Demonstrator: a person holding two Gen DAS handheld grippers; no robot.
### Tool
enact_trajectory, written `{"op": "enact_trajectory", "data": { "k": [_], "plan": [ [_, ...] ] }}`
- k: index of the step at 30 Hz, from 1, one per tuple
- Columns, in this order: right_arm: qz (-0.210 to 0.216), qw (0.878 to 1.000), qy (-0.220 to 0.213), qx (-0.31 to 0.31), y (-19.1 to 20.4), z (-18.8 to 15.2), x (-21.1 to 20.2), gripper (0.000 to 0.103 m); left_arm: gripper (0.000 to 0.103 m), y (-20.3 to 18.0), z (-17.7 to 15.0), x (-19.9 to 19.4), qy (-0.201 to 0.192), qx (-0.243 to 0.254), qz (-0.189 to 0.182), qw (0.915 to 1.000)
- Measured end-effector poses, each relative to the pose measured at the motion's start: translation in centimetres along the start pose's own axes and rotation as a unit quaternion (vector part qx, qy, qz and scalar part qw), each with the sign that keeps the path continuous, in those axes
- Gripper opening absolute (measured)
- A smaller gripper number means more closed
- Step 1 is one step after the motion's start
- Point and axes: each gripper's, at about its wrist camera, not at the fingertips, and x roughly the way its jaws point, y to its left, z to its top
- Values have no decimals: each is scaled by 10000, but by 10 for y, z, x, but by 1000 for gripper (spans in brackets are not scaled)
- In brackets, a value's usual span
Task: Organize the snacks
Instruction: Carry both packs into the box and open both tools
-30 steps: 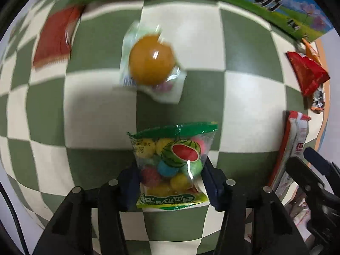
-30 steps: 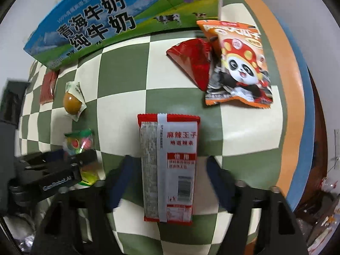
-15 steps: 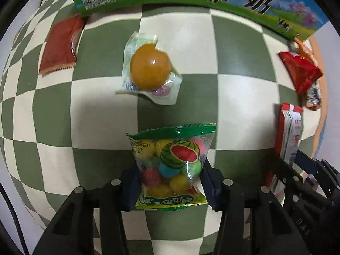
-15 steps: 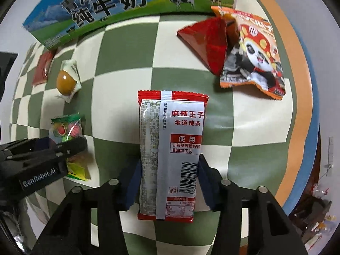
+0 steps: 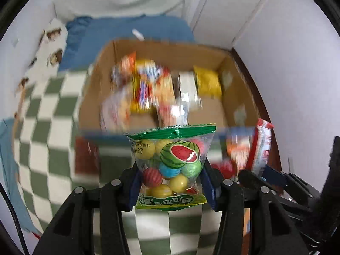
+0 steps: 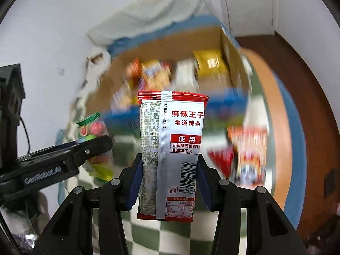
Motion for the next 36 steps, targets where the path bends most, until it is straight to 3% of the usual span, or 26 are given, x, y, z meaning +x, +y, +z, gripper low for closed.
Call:
{"op": "enact_trajectory", "data": {
  "k": [5, 9, 15, 17, 23, 25, 26, 30, 36],
  "plan": [
    [-66, 9972, -735, -116, 5, 71, -13, 50, 47, 13, 62, 25, -9, -112, 298, 9995],
    [-245, 9965, -783, -161, 10, 112, 5, 50, 47, 33, 85, 67, 280, -193, 520, 9981],
    [-491, 9985, -228, -27, -6, 152, 66, 50, 47, 45, 91, 132, 909, -204, 775, 9926],
    [-564, 9980, -266, 76, -8, 158, 90, 50, 47, 45, 89, 148, 1105, -180, 761, 9908],
    [-803, 9961, 361, -31, -18, 159, 144, 51, 48, 47, 76, 173, 1481, -157, 701, 9864],
    [-785, 9954, 545, 27, -23, 156, 154, 55, 49, 47, 74, 177, 1558, -156, 666, 9854],
    [-842, 9940, 694, -10, -24, 156, 162, 64, 50, 48, 74, 177, 1557, -184, 651, 9855],
    [-759, 9924, 960, -79, -16, 154, 176, 83, 78, 51, 81, 173, 1420, -255, 638, 9875],
    [-1043, 9908, 841, -179, -3, 160, 174, 98, 87, 57, 88, 161, 1255, -288, 670, 9894]
  ]
}}
